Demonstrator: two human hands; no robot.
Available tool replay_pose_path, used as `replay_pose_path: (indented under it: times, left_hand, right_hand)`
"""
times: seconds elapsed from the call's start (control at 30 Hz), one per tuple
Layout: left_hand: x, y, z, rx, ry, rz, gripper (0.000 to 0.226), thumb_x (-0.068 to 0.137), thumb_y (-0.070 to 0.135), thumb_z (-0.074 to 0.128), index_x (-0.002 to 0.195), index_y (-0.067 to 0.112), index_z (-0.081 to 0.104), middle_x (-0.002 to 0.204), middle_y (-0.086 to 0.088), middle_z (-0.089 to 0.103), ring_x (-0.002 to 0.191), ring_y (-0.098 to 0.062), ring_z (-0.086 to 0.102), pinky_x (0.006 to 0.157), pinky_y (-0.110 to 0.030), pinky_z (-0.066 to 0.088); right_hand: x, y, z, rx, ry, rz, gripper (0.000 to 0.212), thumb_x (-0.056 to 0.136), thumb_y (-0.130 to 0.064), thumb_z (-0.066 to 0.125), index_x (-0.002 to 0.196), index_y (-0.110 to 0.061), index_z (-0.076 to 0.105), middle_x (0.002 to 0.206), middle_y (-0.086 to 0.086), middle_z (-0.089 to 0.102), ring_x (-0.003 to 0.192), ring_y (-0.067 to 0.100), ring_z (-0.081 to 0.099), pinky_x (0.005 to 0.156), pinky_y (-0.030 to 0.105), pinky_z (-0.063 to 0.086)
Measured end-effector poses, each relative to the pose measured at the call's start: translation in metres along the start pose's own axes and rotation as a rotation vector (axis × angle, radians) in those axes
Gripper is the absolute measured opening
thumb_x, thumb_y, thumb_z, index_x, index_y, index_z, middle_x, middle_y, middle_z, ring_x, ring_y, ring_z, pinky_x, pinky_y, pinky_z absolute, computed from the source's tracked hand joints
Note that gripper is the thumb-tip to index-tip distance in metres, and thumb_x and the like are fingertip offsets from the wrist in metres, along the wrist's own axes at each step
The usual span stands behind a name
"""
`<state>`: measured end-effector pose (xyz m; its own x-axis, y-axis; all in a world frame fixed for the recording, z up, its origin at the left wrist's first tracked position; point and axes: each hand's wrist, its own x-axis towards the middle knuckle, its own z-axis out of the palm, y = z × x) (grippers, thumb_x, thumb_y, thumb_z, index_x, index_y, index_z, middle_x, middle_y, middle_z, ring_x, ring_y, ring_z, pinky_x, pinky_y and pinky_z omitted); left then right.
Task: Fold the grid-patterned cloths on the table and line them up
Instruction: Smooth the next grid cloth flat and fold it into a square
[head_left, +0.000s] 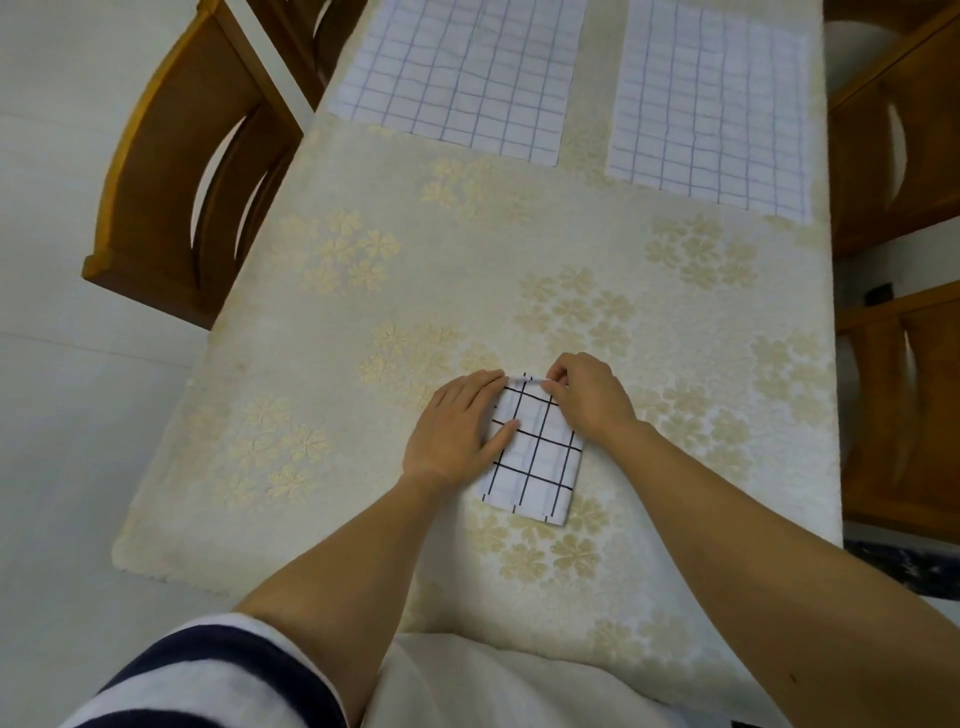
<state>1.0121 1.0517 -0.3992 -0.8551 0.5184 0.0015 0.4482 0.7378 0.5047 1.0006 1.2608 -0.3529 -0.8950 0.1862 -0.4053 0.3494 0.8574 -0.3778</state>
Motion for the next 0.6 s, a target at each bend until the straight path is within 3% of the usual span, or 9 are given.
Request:
replay_pose_path:
  times: [0.1,0.2,0.33,0.4,0.47,0.6]
  left_hand:
    - [-0.001,0.0,0.0,-0.032,0.005,0.018,0.064,0.1,0.057,0.049,0.152,0.023,0.036,0.151,0.005,0.045,0.137,-0.014,0.041,0.118,-0.035,0.03]
    - [-0.001,-0.002,0.001,-0.004,0.028,0.075,0.056,0.098,0.056,0.052,0.146,0.027,0.048,0.152,0.005,0.045,0.138,-0.017,0.041,0.115,-0.039,0.033]
    - [0.0,-0.003,0.003,0.032,0.011,0.097,0.056,0.094,0.064,0.054,0.138,0.031,0.057,0.152,0.005,0.045,0.14,-0.02,0.04,0.115,-0.042,0.033]
    - [0.0,-0.002,0.002,0.037,-0.006,0.083,0.061,0.091,0.071,0.053,0.138,0.032,0.057,0.153,0.006,0.044,0.142,-0.019,0.038,0.116,-0.042,0.032]
    - [0.0,0.0,0.001,0.043,-0.031,0.065,0.065,0.09,0.076,0.05,0.14,0.034,0.056,0.155,0.007,0.043,0.144,-0.018,0.035,0.118,-0.043,0.03]
    - [0.0,0.003,-0.003,0.099,-0.09,0.048,0.075,0.089,0.083,0.04,0.147,0.037,0.047,0.159,0.01,0.036,0.148,-0.016,0.029,0.121,-0.042,0.025]
  right_hand:
    - [-0.002,0.002,0.007,0.058,0.053,0.007,0.016,0.098,-0.027,0.06,0.11,-0.016,0.059,0.113,0.005,0.055,0.093,0.023,0.059,0.082,0.041,0.052]
    - [-0.009,0.003,0.011,0.118,0.137,-0.027,0.032,0.095,-0.022,0.065,0.124,-0.015,0.054,0.124,0.006,0.048,0.1,0.024,0.06,0.084,0.042,0.054]
    - [-0.03,0.013,0.014,0.036,0.319,-0.214,0.025,0.09,-0.018,0.07,0.114,-0.016,0.062,0.109,0.004,0.061,0.098,0.025,0.059,0.086,0.039,0.048]
    - [-0.046,0.023,0.018,-0.04,0.322,-0.294,0.022,0.091,-0.022,0.07,0.112,-0.018,0.067,0.107,0.0,0.067,0.101,0.025,0.059,0.088,0.035,0.04]
    - [-0.059,0.037,0.024,-0.051,0.277,-0.305,0.028,0.091,-0.026,0.069,0.118,-0.019,0.068,0.117,-0.001,0.068,0.112,0.024,0.058,0.094,0.032,0.033]
    - [-0.074,0.064,0.035,-0.004,0.241,-0.226,0.043,0.093,-0.039,0.063,0.132,-0.02,0.062,0.14,0.0,0.058,0.134,0.025,0.047,0.11,0.038,0.03]
